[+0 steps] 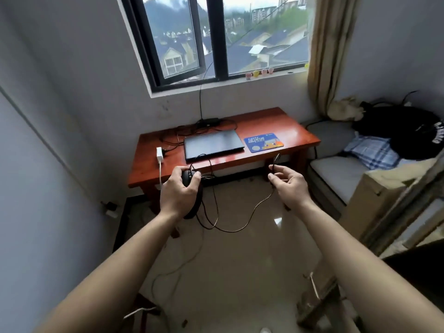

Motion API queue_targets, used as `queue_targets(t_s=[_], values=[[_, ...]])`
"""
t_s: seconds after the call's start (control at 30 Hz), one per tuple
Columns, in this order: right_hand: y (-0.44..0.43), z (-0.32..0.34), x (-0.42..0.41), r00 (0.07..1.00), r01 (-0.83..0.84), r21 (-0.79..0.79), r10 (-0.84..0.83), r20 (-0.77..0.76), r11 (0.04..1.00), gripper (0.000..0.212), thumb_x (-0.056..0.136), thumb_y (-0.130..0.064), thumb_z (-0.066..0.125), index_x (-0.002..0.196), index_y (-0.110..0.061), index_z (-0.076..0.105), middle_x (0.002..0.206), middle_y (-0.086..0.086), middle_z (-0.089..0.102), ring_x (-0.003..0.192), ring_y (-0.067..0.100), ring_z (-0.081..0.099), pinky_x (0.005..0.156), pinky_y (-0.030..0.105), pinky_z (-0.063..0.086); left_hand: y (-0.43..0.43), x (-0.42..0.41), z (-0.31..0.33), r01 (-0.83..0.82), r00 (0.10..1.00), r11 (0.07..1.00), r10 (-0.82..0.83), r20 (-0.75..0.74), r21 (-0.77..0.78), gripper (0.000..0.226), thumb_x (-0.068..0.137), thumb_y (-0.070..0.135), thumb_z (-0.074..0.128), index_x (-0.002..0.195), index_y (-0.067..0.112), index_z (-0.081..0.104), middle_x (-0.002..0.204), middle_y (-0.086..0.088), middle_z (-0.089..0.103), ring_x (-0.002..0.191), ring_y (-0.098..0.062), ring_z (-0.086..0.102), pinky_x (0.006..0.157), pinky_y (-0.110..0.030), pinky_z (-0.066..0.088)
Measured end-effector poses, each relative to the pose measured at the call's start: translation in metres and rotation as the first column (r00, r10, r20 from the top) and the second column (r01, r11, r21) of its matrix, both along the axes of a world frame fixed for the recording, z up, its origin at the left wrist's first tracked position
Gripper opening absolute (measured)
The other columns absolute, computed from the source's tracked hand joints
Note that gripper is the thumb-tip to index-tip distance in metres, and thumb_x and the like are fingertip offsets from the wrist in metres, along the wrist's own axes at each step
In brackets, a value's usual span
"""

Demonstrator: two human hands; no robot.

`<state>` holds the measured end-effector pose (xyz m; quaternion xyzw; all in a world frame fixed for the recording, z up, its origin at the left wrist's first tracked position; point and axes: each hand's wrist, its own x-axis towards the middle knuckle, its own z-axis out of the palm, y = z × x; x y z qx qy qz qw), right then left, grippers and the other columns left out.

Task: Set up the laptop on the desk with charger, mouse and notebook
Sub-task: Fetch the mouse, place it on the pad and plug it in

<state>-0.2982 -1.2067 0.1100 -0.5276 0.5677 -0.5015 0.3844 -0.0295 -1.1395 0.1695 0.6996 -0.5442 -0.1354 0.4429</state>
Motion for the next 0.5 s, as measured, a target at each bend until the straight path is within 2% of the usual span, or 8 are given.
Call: queue_targets(t_s=[0.07, 0.2, 0.33, 0.4, 0.43, 0.5], values=[[-0.060, 0.012, -0.003, 1.000, 0.010, -0.004, -0.010, -0.007, 1.000, 0.026, 0.091, -0.023, 0.073, 0.117, -0.023, 0.073, 0.077, -0.013, 0.064, 0.059, -0.002, 0.055, 0.070, 0.019, 0.046, -0.050, -0.005, 0.014, 0.000, 1.000, 1.000, 0.000, 0.011, -0.009, 0.023, 0.093, 0.039, 0.064, 0.106, 0.020, 0.063, 0.082, 0.007, 0.065, 0.084, -0.021, 0.062, 0.073, -0.027, 0.038], [-0.169, 0.030, -0.004, 1.000, -0.010, 0.001, 0.010, -0.010, 1.000, 0.025, 0.090, -0.026, 0.074, 0.115, -0.025, 0.073, 0.082, -0.012, 0.067, 0.069, 0.008, 0.059, 0.082, 0.030, 0.052, -0.142, -0.008, 0.037, 0.001, 1.000, 0.999, -0.001, 0.018, -0.037, 0.028, 0.093, 0.042, 0.064, 0.108, 0.019, 0.063, 0.078, 0.015, 0.059, 0.082, -0.017, 0.059, 0.074, -0.027, 0.041], [-0.253, 0.022, -0.007, 0.998, -0.053, 0.013, 0.053, -0.019, 0.999, 0.025, 0.090, -0.023, 0.073, 0.115, -0.026, 0.071, 0.096, 0.002, 0.074, 0.082, 0.019, 0.071, 0.088, 0.036, 0.057, -0.230, -0.009, 0.035, -0.020, 0.999, 1.000, 0.021, 0.039, -0.016, 0.025, 0.092, 0.036, 0.066, 0.109, 0.017, 0.064, 0.086, 0.003, 0.066, 0.087, -0.018, 0.056, 0.076, -0.017, 0.030], [-0.291, 0.017, -0.012, 0.998, -0.053, 0.009, 0.053, -0.025, 0.999, 0.026, 0.091, -0.019, 0.072, 0.118, -0.021, 0.070, 0.101, 0.008, 0.075, 0.082, 0.021, 0.073, 0.084, 0.035, 0.059, -0.280, -0.009, 0.022, 0.002, 1.000, 1.000, -0.002, 0.029, 0.006, 0.030, 0.088, 0.041, 0.065, 0.109, 0.019, 0.063, 0.092, -0.001, 0.070, 0.091, -0.024, 0.062, 0.083, -0.023, 0.038], [-0.308, 0.016, -0.015, 0.999, -0.043, 0.013, 0.043, -0.023, 0.999, 0.027, 0.092, -0.017, 0.071, 0.119, -0.018, 0.070, 0.101, 0.008, 0.074, 0.078, 0.019, 0.072, 0.079, 0.031, 0.059, -0.305, -0.010, 0.015, 0.016, 1.000, 1.000, -0.016, 0.012, 0.024, 0.033, 0.086, 0.043, 0.063, 0.109, 0.019, 0.063, 0.094, -0.003, 0.070, 0.094, -0.027, 0.064, 0.085, -0.028, 0.044], [-0.349, 0.009, -0.022, 1.000, 0.003, 0.026, -0.003, -0.015, 1.000, 0.024, 0.094, -0.013, 0.069, 0.118, -0.013, 0.069, 0.094, 0.006, 0.071, 0.070, 0.011, 0.068, 0.068, 0.021, 0.056, -0.359, -0.015, 0.003, 0.052, 0.999, 0.997, -0.052, -0.004, 0.060, 0.032, 0.087, 0.040, 0.065, 0.111, 0.019, 0.063, 0.094, -0.002, 0.069, 0.096, -0.029, 0.064, 0.083, -0.032, 0.047]])
